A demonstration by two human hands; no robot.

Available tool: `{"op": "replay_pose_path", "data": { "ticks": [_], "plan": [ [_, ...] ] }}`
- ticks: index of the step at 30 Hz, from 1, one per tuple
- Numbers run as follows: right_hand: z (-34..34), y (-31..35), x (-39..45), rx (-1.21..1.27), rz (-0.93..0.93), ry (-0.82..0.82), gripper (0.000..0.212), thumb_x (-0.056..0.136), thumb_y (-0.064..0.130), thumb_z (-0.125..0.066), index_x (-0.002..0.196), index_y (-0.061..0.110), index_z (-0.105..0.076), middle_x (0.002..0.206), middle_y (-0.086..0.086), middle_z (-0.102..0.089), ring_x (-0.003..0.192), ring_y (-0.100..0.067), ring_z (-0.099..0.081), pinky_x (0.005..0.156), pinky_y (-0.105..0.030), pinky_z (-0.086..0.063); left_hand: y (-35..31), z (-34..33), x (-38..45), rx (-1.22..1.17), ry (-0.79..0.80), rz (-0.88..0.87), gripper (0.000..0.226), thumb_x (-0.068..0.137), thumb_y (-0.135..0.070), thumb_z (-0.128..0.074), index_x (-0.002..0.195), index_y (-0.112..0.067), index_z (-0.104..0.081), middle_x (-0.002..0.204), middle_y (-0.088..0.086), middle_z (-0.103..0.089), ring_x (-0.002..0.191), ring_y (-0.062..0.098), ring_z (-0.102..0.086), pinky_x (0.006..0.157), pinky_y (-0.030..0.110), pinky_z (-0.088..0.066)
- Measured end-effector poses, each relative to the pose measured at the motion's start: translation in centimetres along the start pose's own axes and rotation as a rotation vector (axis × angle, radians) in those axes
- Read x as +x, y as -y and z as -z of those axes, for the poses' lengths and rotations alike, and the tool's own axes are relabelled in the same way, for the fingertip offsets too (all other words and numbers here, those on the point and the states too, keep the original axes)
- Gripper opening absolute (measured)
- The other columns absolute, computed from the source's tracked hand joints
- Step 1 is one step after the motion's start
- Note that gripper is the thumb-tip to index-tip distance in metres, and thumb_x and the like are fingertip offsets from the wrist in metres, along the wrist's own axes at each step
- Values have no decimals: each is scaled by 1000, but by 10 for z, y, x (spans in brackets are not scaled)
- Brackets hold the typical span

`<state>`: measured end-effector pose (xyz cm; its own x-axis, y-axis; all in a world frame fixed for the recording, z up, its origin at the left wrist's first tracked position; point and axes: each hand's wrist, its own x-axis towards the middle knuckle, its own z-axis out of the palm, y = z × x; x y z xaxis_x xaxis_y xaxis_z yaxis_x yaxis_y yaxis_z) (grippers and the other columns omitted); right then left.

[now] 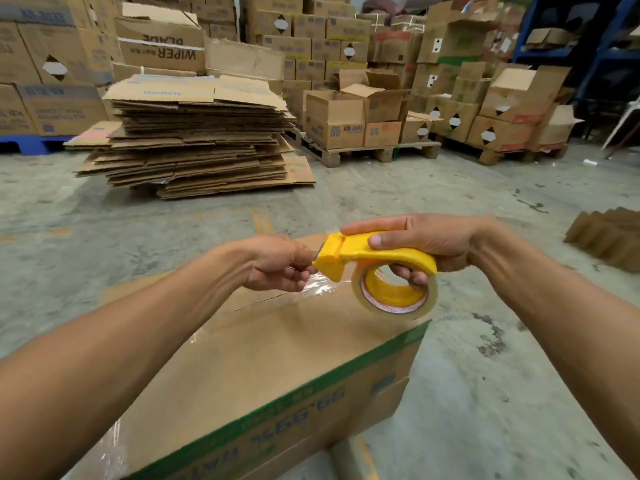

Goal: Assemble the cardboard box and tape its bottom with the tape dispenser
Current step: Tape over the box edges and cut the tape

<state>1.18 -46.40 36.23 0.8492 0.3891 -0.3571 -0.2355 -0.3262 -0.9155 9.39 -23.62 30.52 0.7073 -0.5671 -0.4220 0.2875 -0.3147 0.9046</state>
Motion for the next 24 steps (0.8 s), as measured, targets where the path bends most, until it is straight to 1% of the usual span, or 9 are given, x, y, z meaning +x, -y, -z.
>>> {"op": "replay_pose_path", "data": {
  "ticks": [2,4,8,11,15,19,20,22,24],
  "plan": [
    [-1,-8,-17,-5,-19,-86,51,85,27,-64,134,36,-56,88,-17,-66,50,-15,-58,43,-26,-54,-13,-2,20,174,67,-13,20,95,-5,-56,75,-9,-55,60,2,-54,48,8,-51,50,19,-52],
    [2,-19,-40,45,-39,-171,51,83,29,-65,133,37,-57,80,-17,-65,49,-16,-58,44,-27,-54,-28,-1,39,335,107,-32,17,96,-11,-57,79,-9,-58,60,1,-56,49,7,-51,50,19,-52],
    [-2,-47,-76,156,-83,-312,47,82,30,-67,127,39,-61,73,-18,-64,47,-19,-56,43,-29,-54,-48,12,73,602,63,-21,11,95,-14,-59,86,-9,-61,67,3,-58,56,11,-52,55,23,-53],
    [-17,-56,-66,186,-64,-409,43,89,28,-67,131,37,-59,66,-17,-60,45,-23,-56,47,-31,-55,-60,12,103,731,36,-13,10,95,-14,-61,85,-11,-62,71,3,-59,60,12,-52,60,27,-55],
    [-29,-50,-34,171,6,-505,45,93,23,-66,136,30,-53,61,-16,-62,43,-24,-57,47,-29,-53,-80,11,134,934,-7,10,9,97,-19,-57,95,-12,-62,83,3,-56,71,17,-48,75,35,-56],
    [-22,-40,-6,187,53,-573,46,91,22,-69,135,29,-55,57,-13,-64,41,-25,-57,46,-29,-52,-85,16,160,1028,-119,-47,17,99,-22,-49,108,-11,-57,99,7,-52,87,22,-50,82,41,-56],
    [-19,-38,1,205,58,-589,46,91,20,-69,134,28,-56,55,-12,-64,40,-25,-57,44,-29,-52,-84,18,167,1039,-156,-80,19,99,-23,-46,111,-12,-56,102,7,-52,90,23,-51,81,41,-55],
    [-14,-37,15,244,61,-609,46,91,18,-70,134,27,-56,53,-11,-64,38,-25,-57,43,-29,-52,-79,23,179,1086,-232,-174,21,98,-24,-43,112,-13,-54,105,8,-54,91,25,-52,77,38,-53],
    [-9,-38,27,253,58,-621,45,91,18,-70,133,27,-56,49,-6,-65,37,-25,-57,42,-29,-51,-75,26,189,1153,-304,-259,23,98,-25,-42,111,-12,-54,110,11,-59,93,29,-55,77,36,-47]
  ]
}}
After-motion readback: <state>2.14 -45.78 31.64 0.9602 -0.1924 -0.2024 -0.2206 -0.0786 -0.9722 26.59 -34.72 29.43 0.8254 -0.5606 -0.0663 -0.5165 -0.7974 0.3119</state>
